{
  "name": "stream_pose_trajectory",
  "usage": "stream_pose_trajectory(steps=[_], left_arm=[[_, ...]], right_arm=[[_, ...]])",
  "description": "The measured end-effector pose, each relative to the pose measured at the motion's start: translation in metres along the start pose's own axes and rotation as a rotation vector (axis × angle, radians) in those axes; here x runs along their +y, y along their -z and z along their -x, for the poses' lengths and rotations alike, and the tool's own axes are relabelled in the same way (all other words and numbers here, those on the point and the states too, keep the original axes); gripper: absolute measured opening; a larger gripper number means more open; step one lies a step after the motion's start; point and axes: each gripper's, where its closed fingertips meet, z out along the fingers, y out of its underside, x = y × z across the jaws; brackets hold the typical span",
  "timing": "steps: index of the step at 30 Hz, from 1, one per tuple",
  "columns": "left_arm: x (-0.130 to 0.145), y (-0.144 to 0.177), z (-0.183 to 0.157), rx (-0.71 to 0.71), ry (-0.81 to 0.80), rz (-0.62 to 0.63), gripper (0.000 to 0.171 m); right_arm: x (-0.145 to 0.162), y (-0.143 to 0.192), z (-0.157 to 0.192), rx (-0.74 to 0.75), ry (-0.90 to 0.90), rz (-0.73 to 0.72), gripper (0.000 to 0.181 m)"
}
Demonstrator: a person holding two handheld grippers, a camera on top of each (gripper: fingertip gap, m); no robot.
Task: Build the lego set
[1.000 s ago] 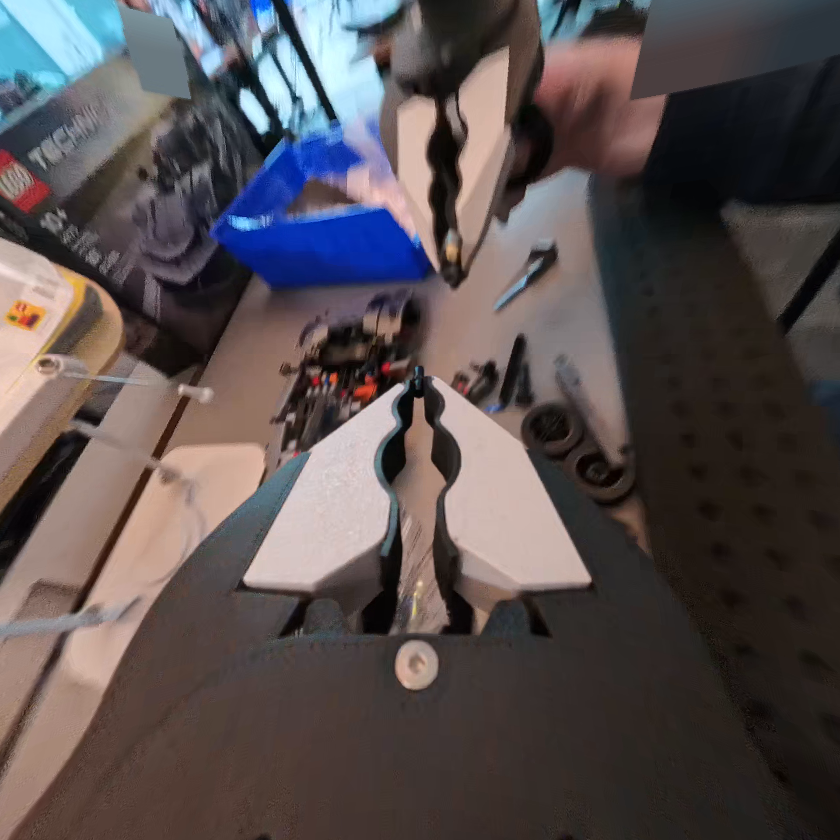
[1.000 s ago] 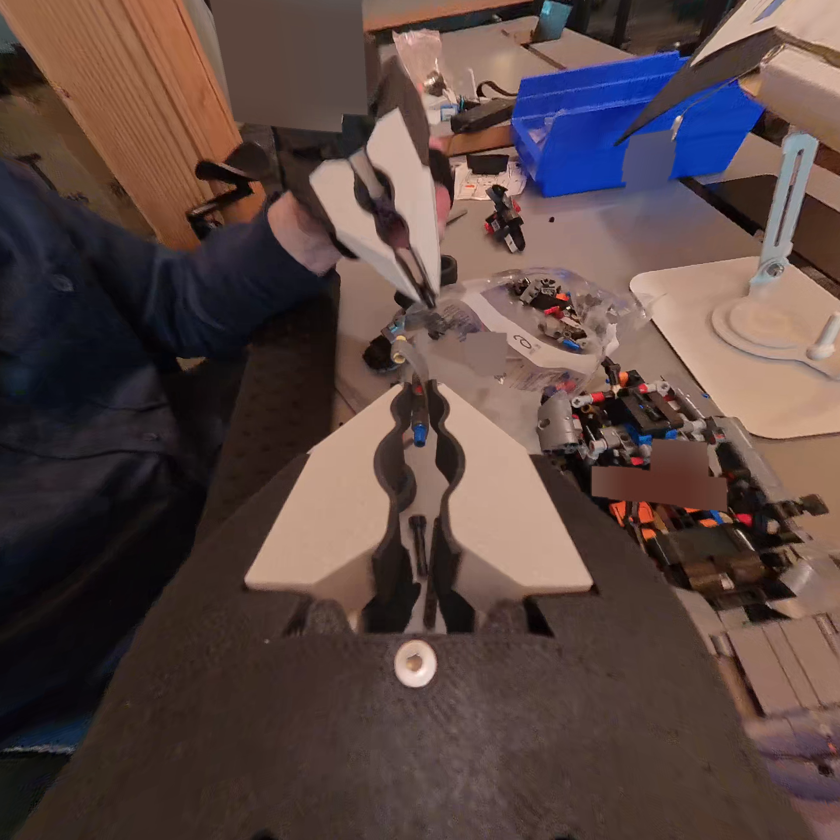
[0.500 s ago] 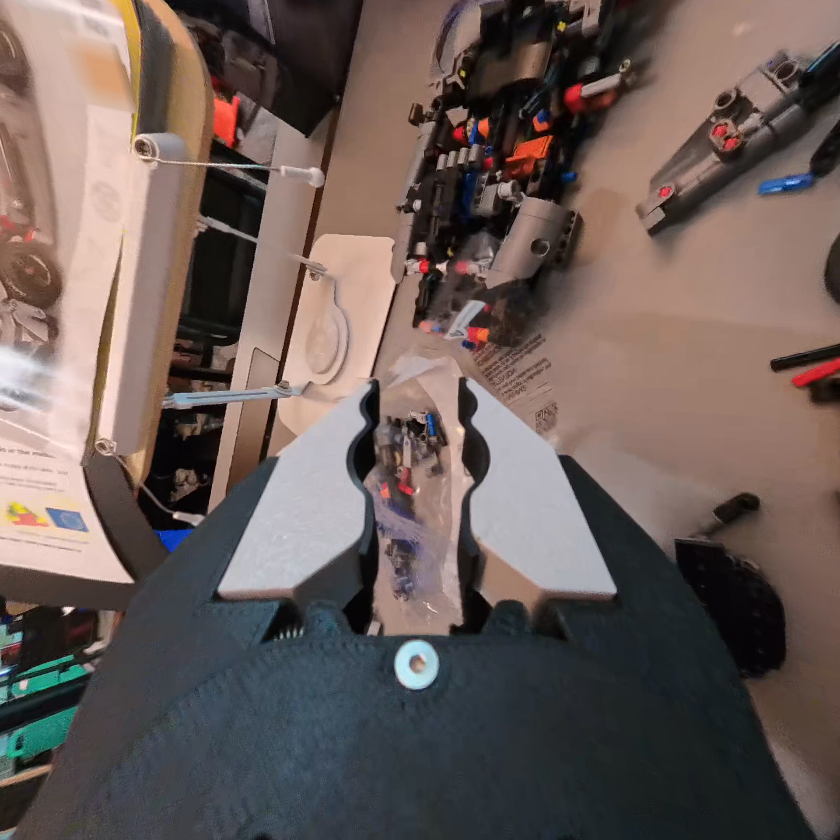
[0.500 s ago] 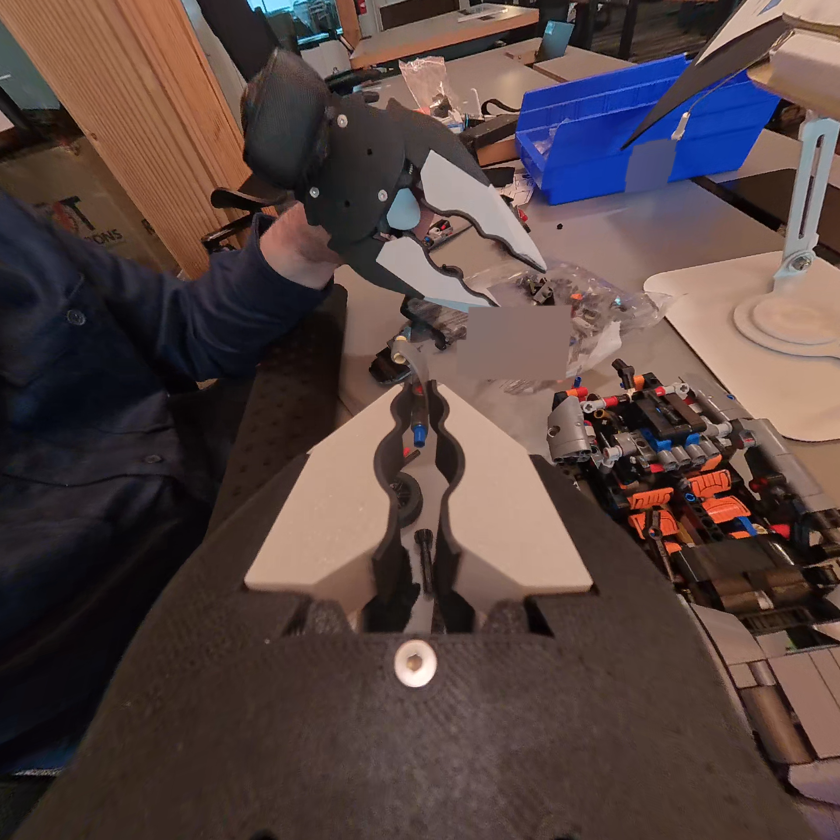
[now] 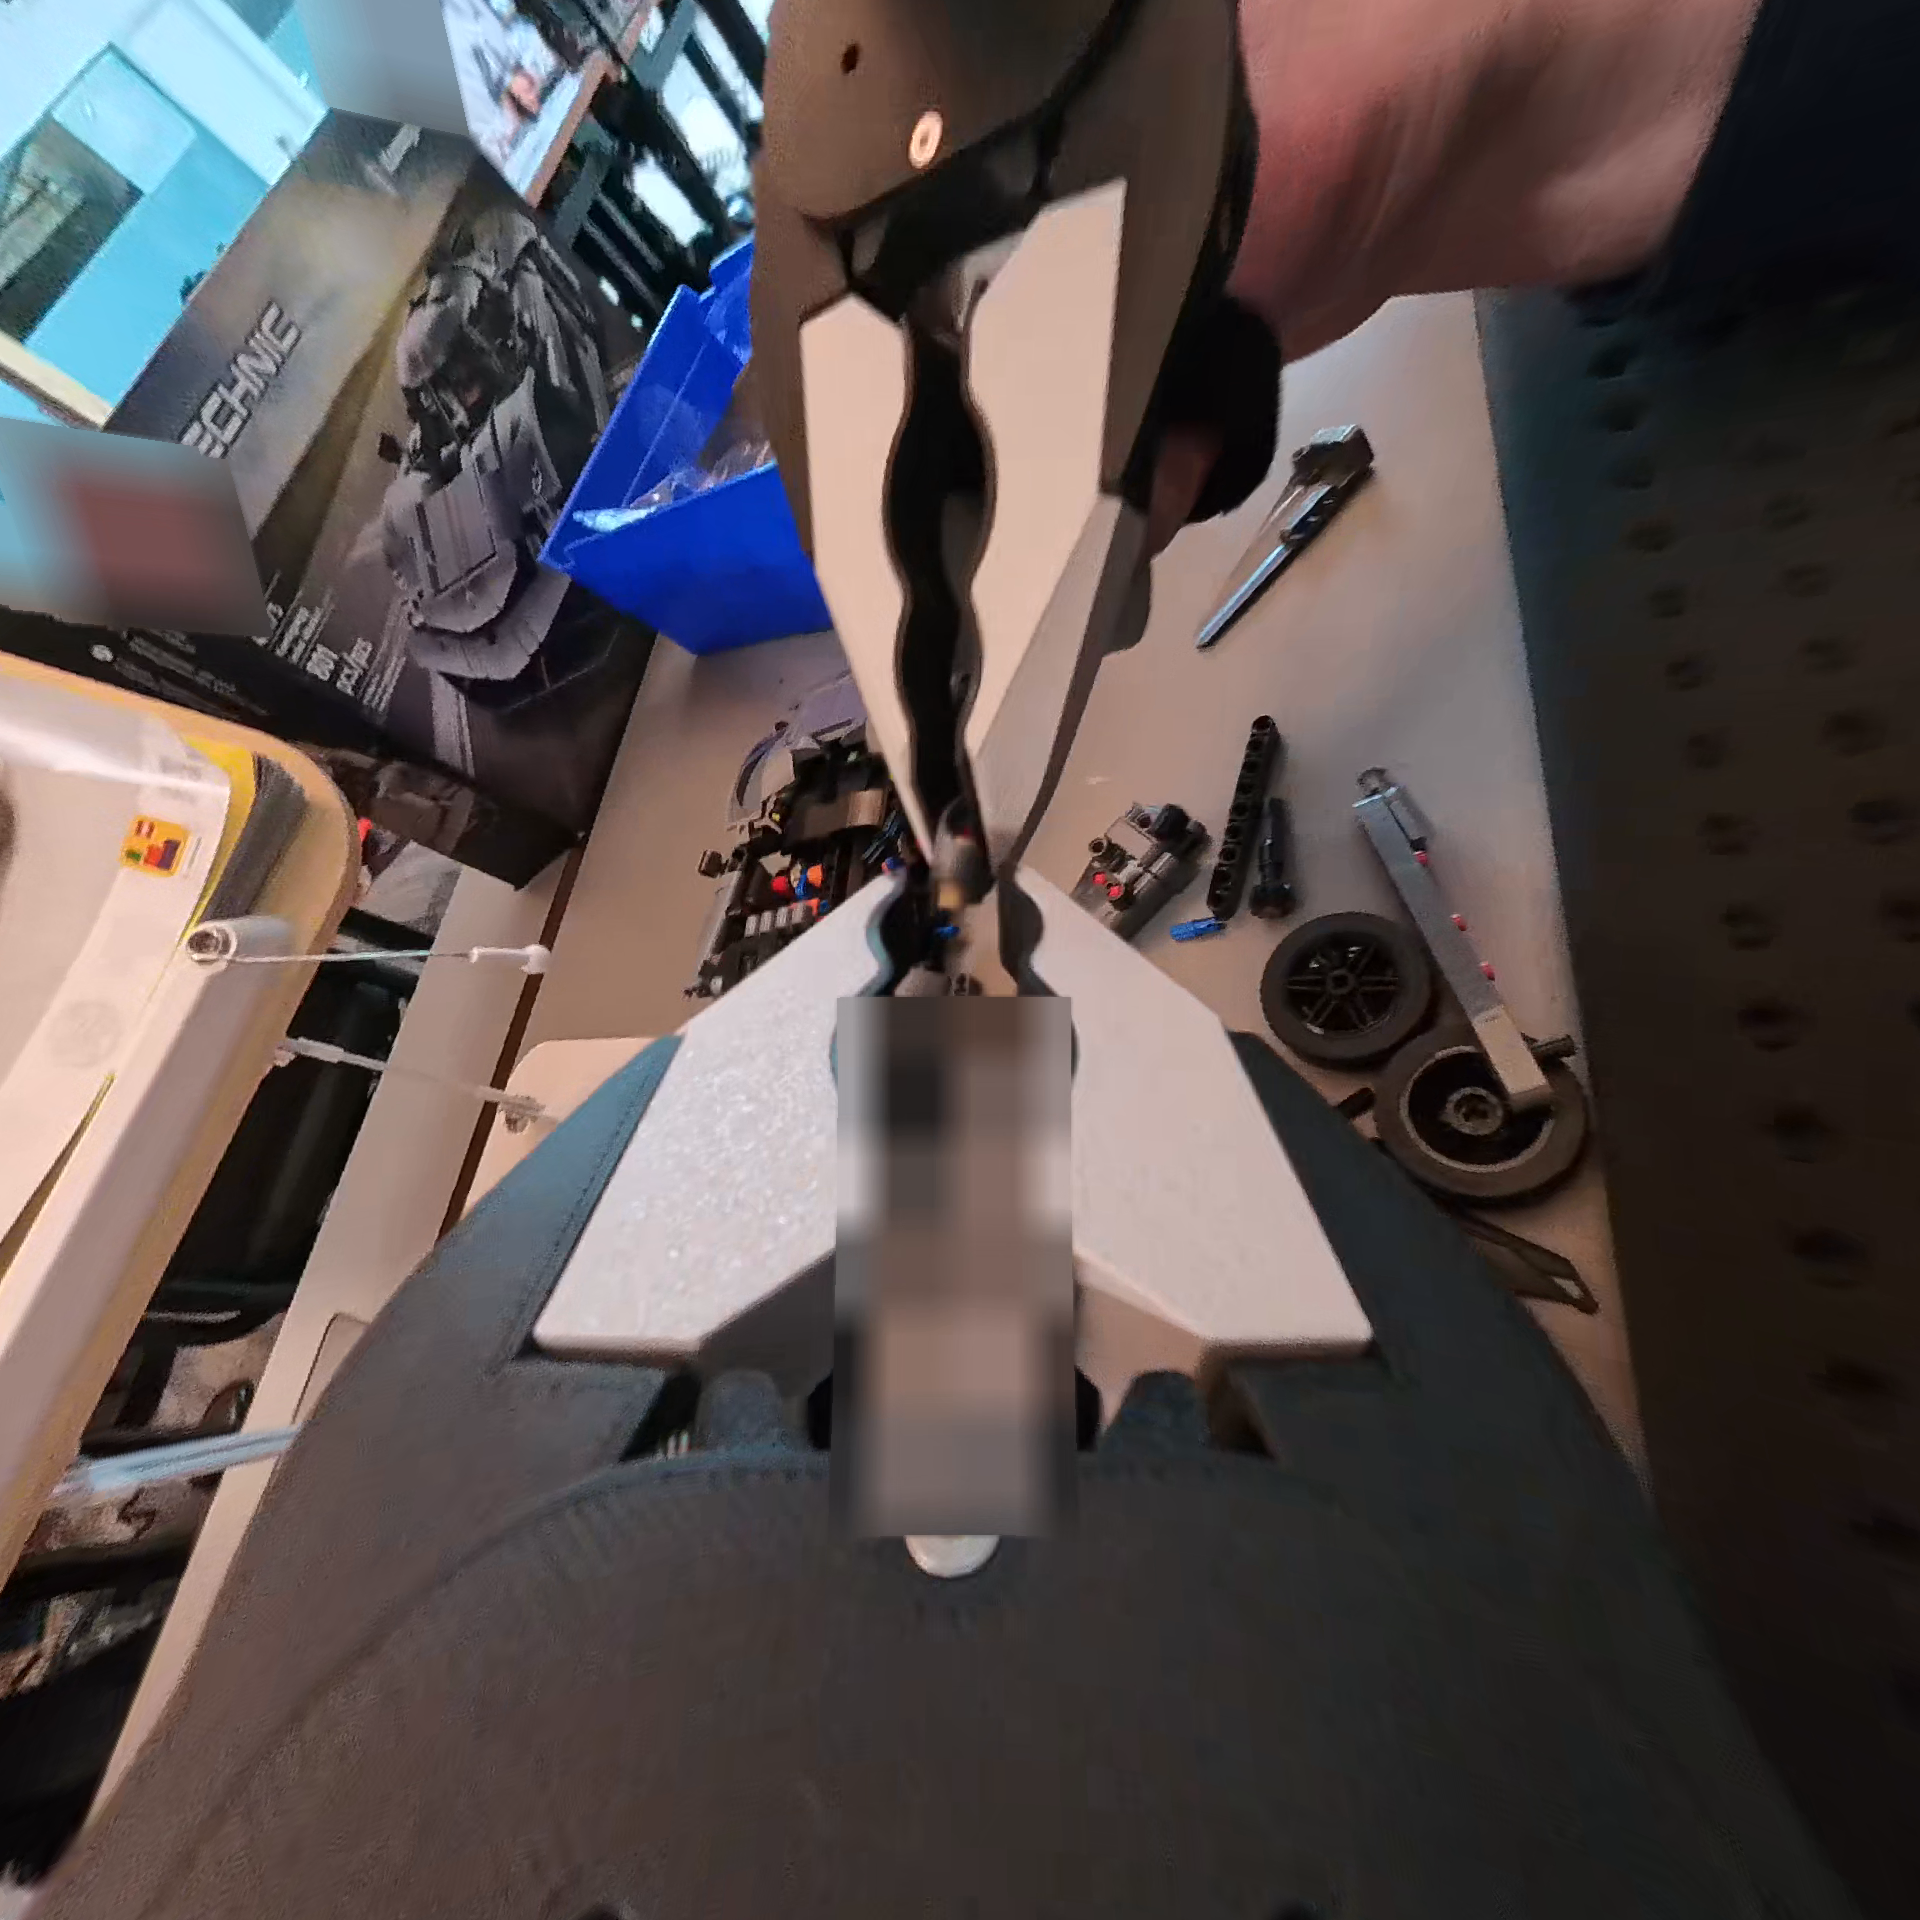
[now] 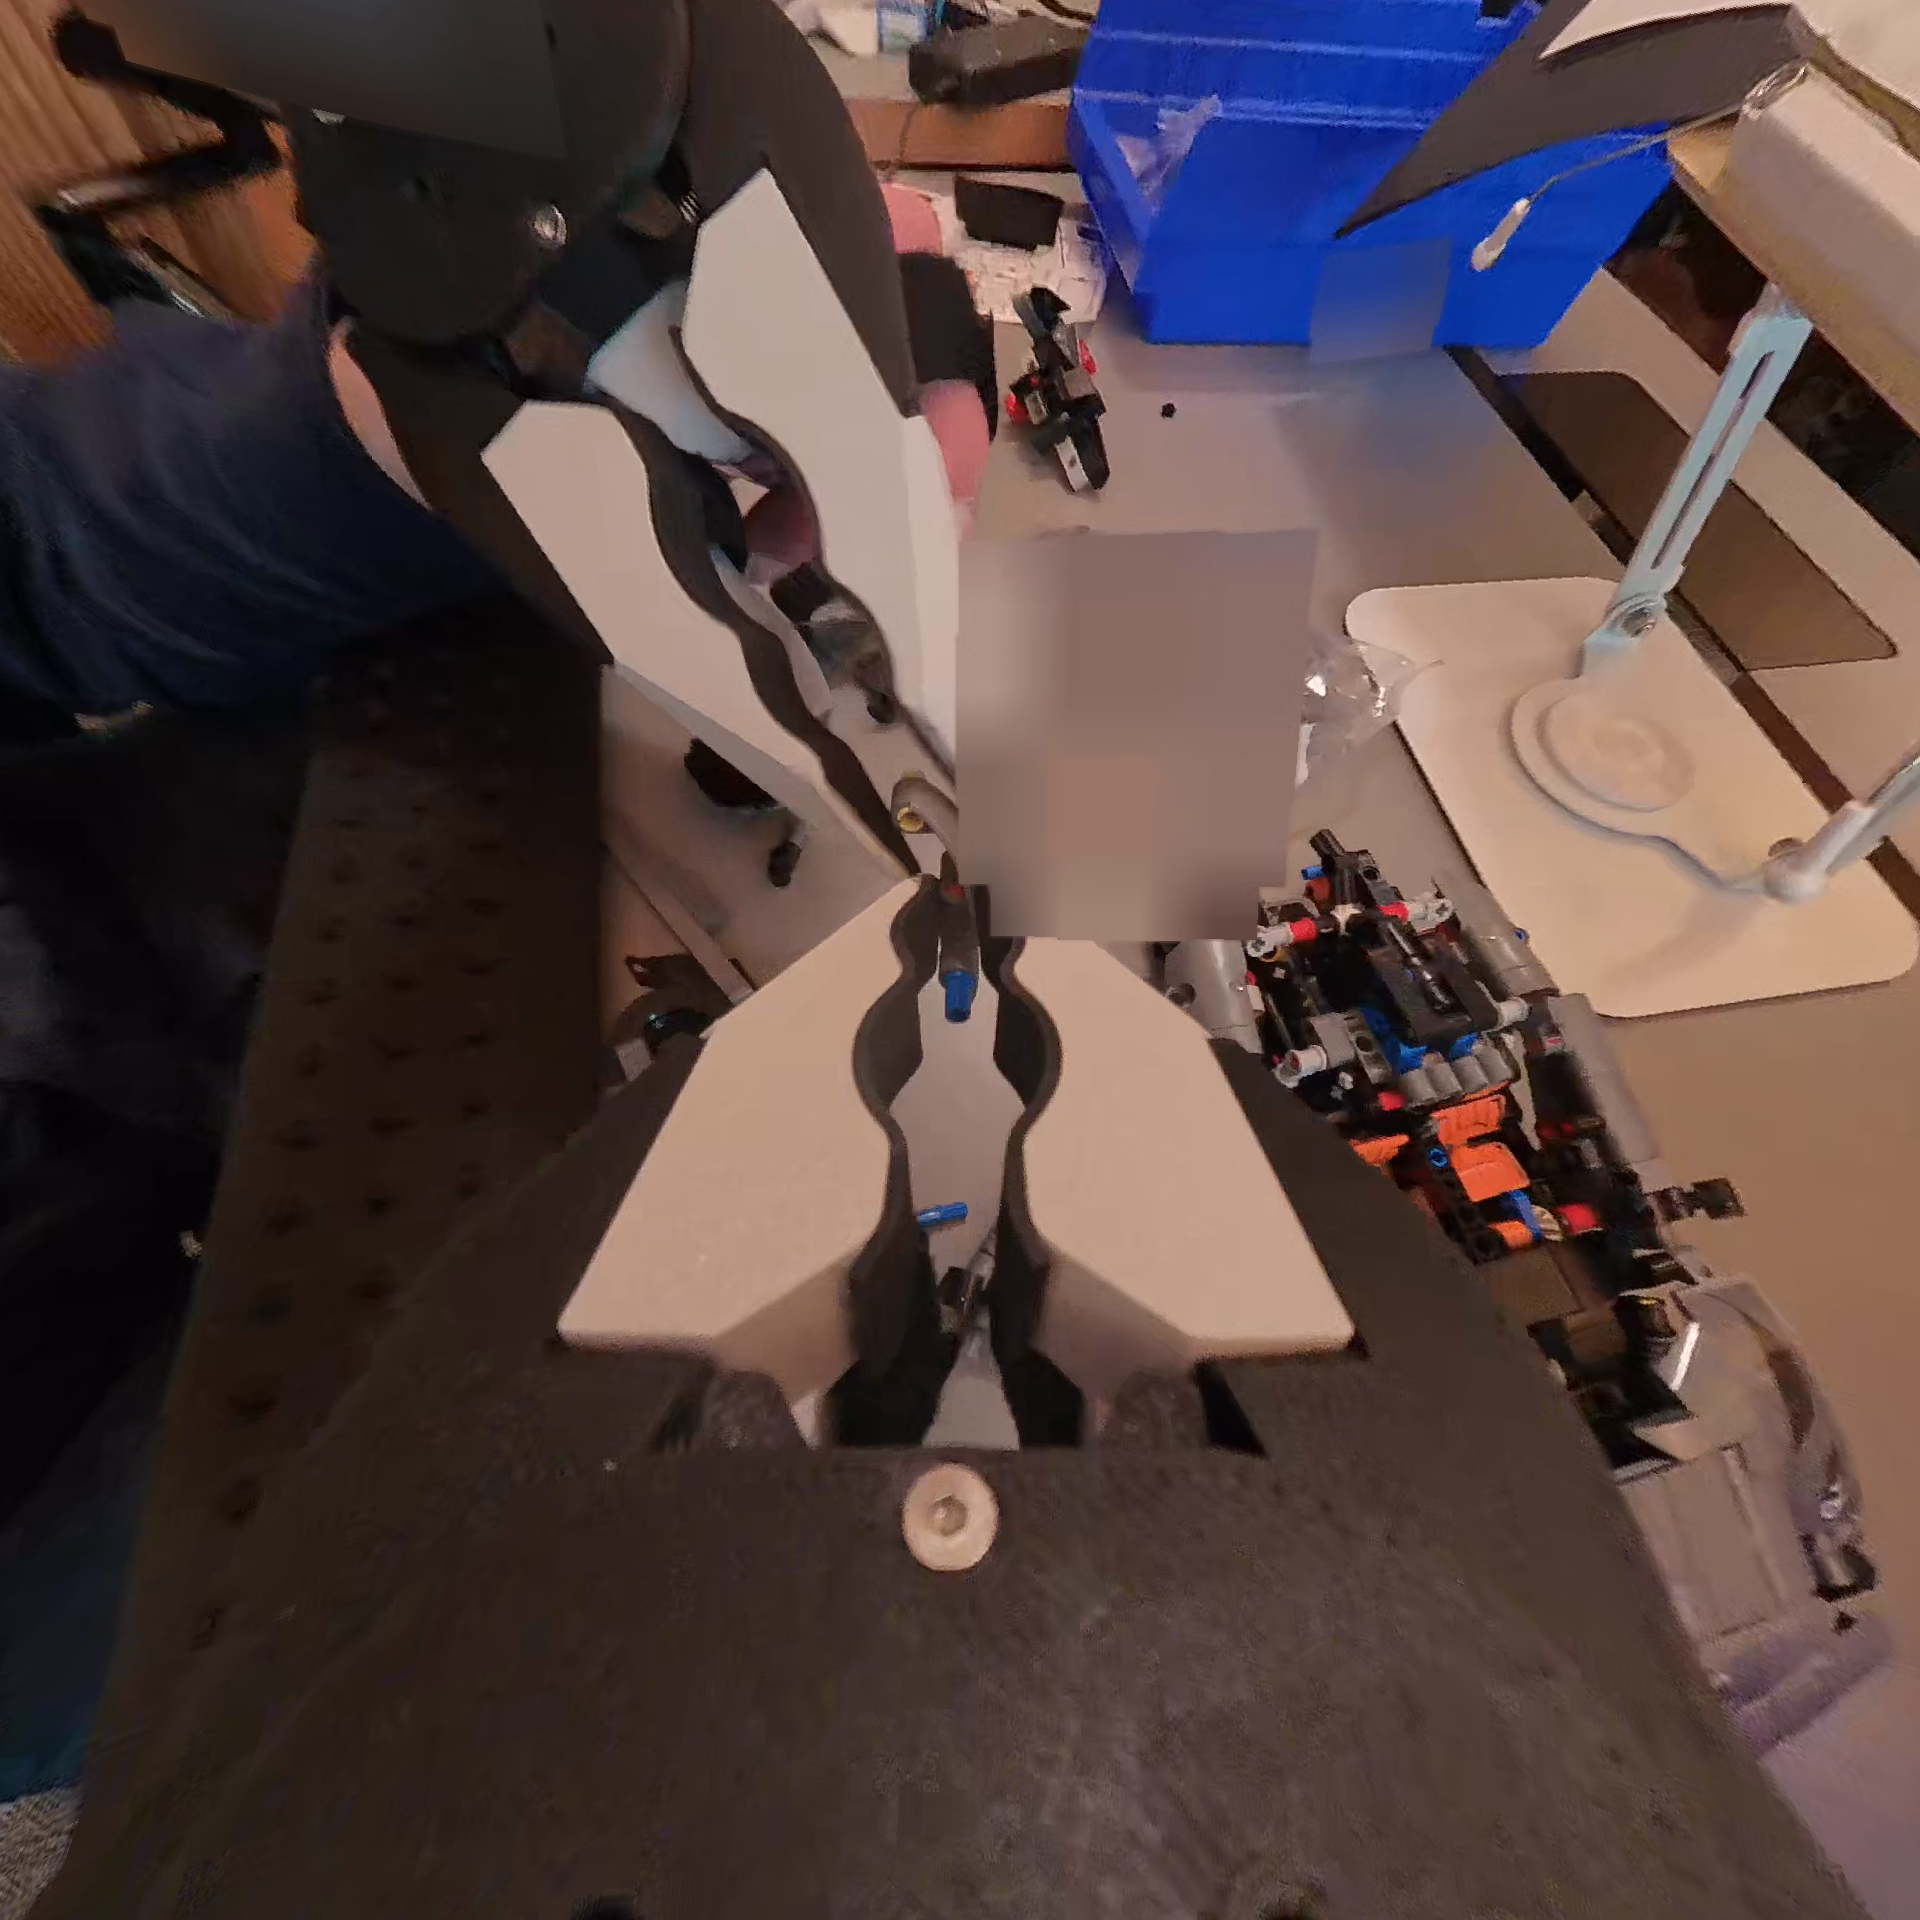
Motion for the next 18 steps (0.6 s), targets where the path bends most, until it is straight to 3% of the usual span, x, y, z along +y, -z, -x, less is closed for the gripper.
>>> stream_pose_trajectory(steps=[5,13,18], left_arm=[[-0.005,0.004,0.001,0.005,0.026,-0.044,0.007],[-0.018,0.013,0.003,0.005,0.039,-0.127,0.004],[-0.013,0.013,0.005,-0.017,0.009,-0.094,0.000]], right_arm=[[-0.004,-0.001,0.002,-0.007,-0.003,-0.021,0.005],[-0.015,0.011,0.009,-0.163,-0.137,-0.173,0.005],[-0.015,0.008,0.010,-0.148,-0.128,-0.168,0.007]])
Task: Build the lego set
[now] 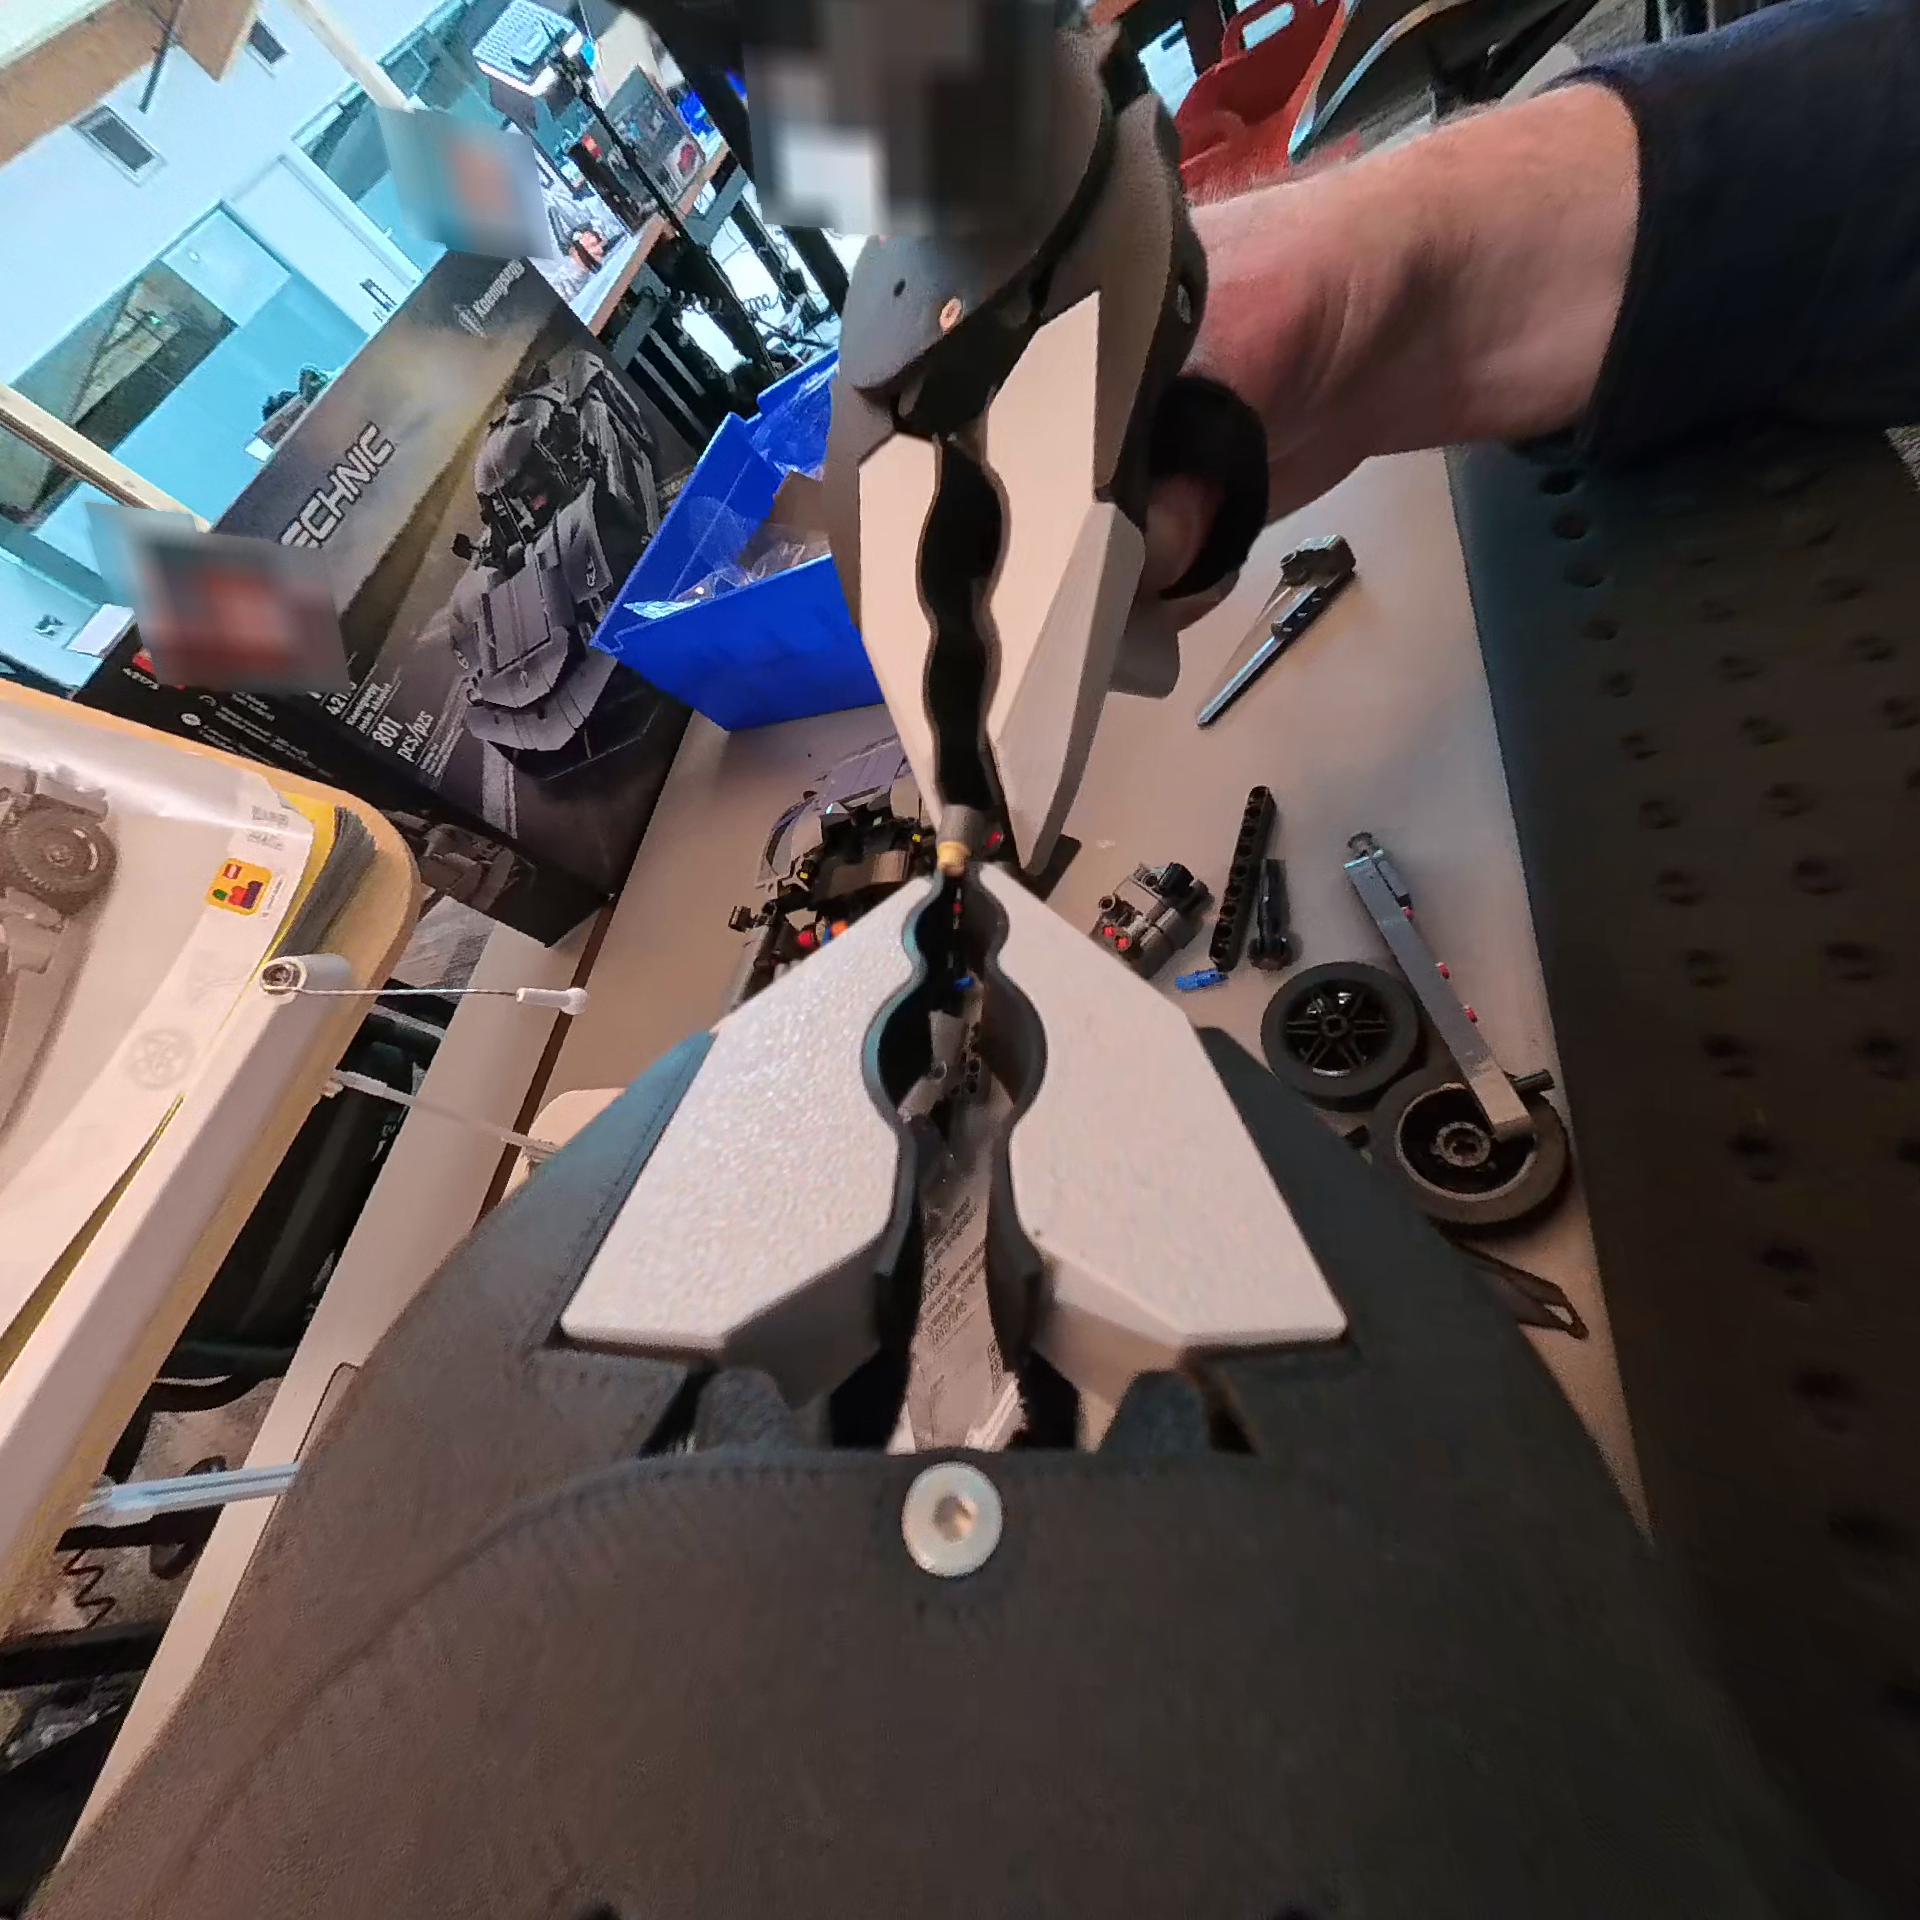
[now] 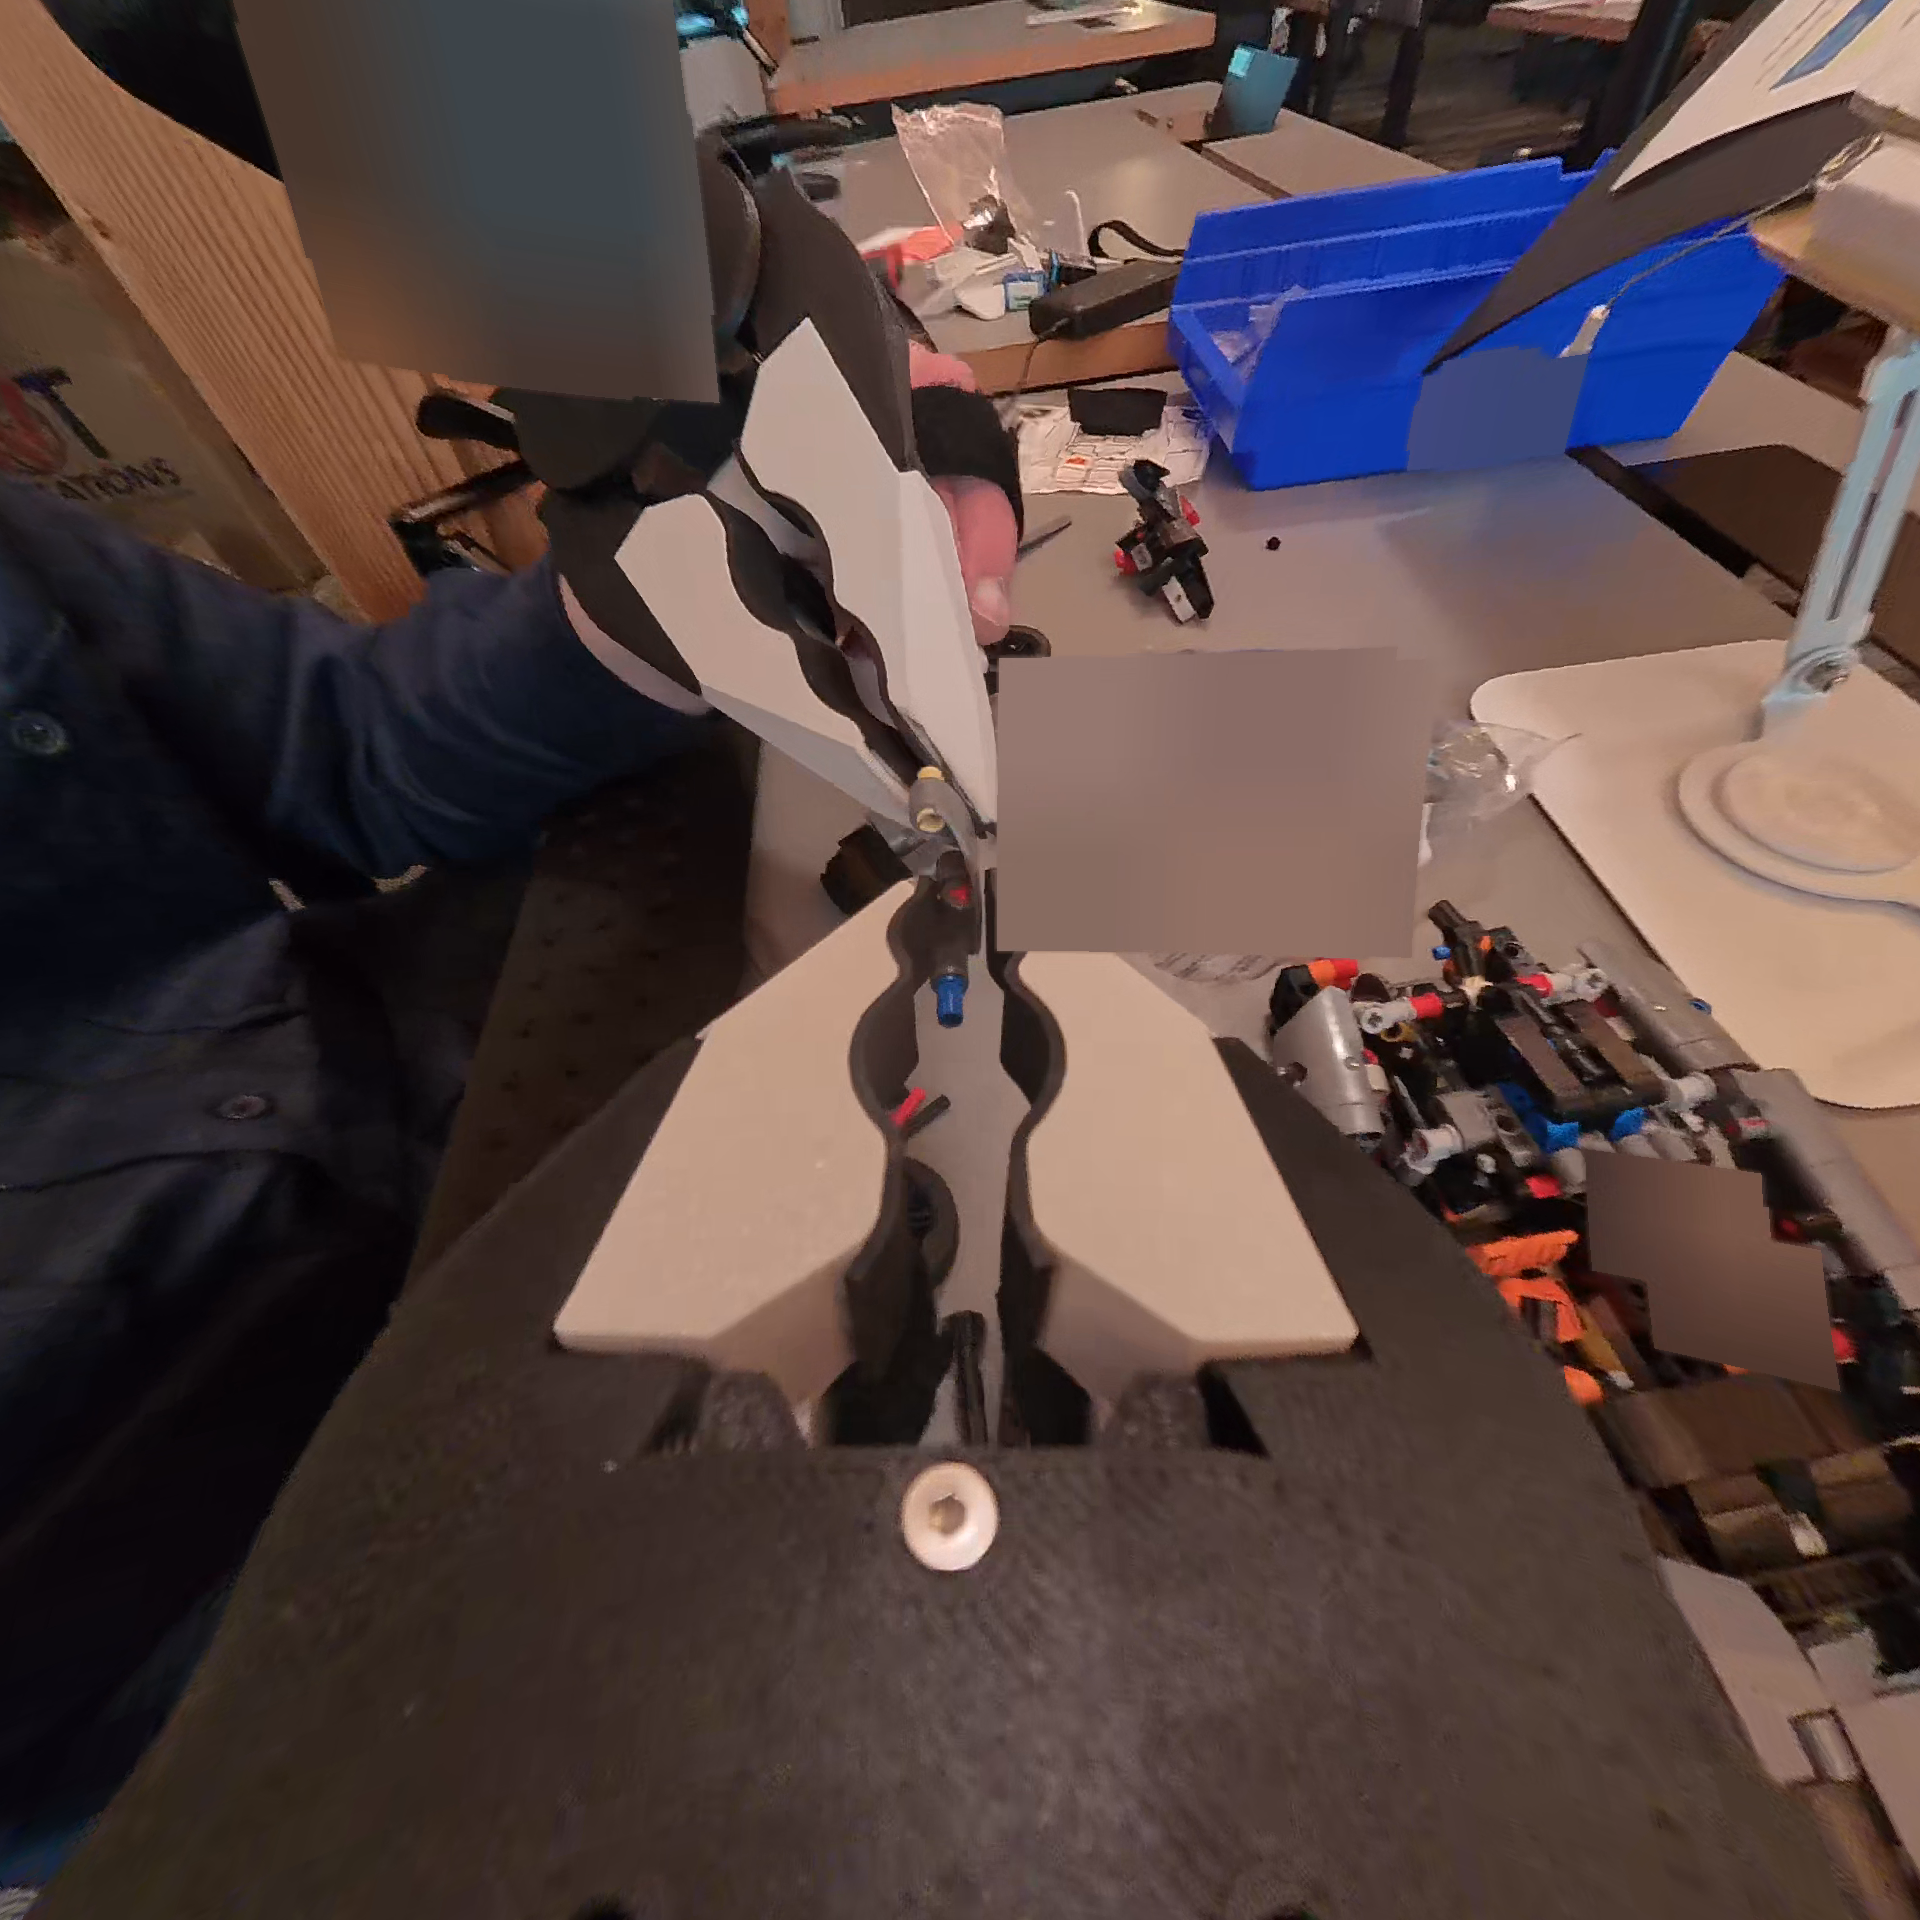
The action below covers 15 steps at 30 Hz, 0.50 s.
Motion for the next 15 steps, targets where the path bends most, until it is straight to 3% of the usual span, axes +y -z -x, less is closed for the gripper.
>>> stream_pose_trajectory(steps=[3,5,8,12,15], left_arm=[[0.0007,-0.0005,-0.0017,0.007,-0.001,0.009,0.000],[0.0025,-0.0018,-0.0012,-0.001,-0.004,0.025,0.000],[0.0048,-0.0021,-0.0018,0.018,0.021,0.032,0.000],[0.0064,-0.0028,-0.0027,0.018,0.016,0.037,0.000],[-0.0008,-0.0013,-0.0004,-0.010,-0.009,0.006,0.010]], right_arm=[[0.0002,-0.0007,-0.0042,0.068,0.066,0.024,0.019],[0.0004,-0.0020,-0.0010,0.088,0.135,0.045,0.008],[0.0018,-0.0047,-0.0018,0.136,0.205,0.078,0.007],[0.0023,-0.0016,-0.0019,0.079,0.105,0.054,0.005],[0.0021,0.0021,0.0018,0.007,0.032,0.023,0.005]])
